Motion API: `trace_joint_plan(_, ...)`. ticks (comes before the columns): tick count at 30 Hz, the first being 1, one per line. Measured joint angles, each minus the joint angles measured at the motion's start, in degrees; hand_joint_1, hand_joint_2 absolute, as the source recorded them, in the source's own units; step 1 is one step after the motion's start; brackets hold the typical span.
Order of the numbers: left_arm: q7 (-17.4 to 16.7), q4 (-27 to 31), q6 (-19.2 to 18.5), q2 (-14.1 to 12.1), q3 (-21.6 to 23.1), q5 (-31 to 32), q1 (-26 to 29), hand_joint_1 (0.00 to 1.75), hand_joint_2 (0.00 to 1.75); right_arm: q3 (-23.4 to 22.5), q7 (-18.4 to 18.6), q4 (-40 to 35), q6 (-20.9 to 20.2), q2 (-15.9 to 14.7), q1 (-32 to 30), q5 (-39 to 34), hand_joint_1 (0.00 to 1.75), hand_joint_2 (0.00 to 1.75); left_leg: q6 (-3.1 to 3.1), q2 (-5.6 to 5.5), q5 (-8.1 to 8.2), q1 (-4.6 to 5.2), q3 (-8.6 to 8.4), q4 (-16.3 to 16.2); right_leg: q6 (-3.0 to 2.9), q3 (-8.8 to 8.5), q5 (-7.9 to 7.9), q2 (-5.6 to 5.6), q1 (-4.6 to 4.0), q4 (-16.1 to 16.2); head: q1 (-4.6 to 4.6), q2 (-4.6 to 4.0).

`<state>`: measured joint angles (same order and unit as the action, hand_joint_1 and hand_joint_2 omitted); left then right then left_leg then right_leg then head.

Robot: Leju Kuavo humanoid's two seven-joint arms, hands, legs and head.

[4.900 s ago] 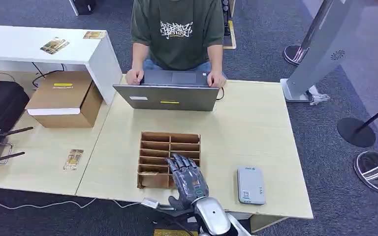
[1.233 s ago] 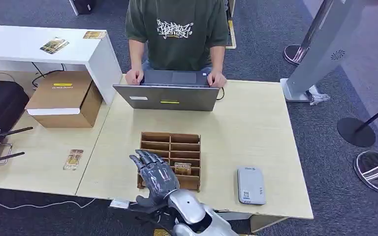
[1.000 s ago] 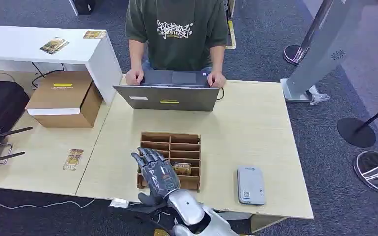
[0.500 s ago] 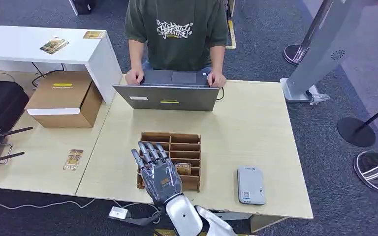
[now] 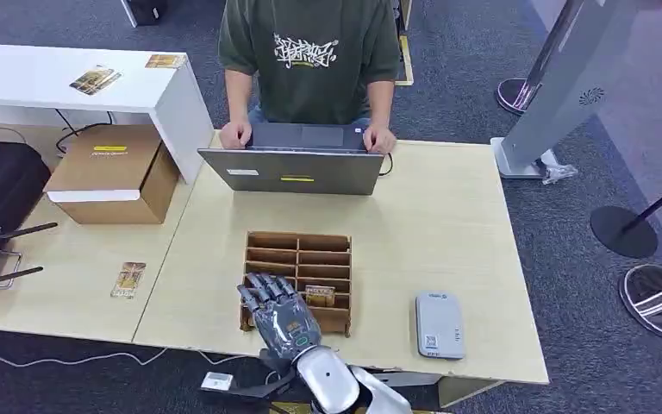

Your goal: Pass the card to the sensor for recognition and then transmit it.

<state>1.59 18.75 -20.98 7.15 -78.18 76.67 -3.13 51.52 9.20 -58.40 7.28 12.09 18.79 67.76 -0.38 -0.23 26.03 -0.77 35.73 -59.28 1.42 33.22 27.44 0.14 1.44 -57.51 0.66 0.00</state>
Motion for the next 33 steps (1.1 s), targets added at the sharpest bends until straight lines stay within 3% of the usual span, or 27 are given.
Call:
trace_joint_plan(11, -0.15, -0.44, 0.0, -0.44, 0.0, 0.24, -0.28, 0.0, 0.0, 0.0, 0.02, 4.57, 0.26, 1.16, 1.18, -1.77, 0.0, 1.75, 0.0, 0.0, 0.0, 0.0, -0.01, 0.0, 0.0, 0.0, 0.0, 0.0, 0.0, 0.0, 0.02, 0.0)
trace_joint_plan(33, 0.26, -0.52, 0.07, -0.57, 0.0, 0.13, -0.28, 0.0, 0.0, 0.0, 1.6, 2.29, 3.8, 1.31, 1.42, 0.74, 0.0, 1.75, 0.0, 0.01, 0.0, 0.0, -0.01, 0.0, 0.0, 0.01, 0.0, 0.01, 0.0, 0.0, 0.0, 0.0)
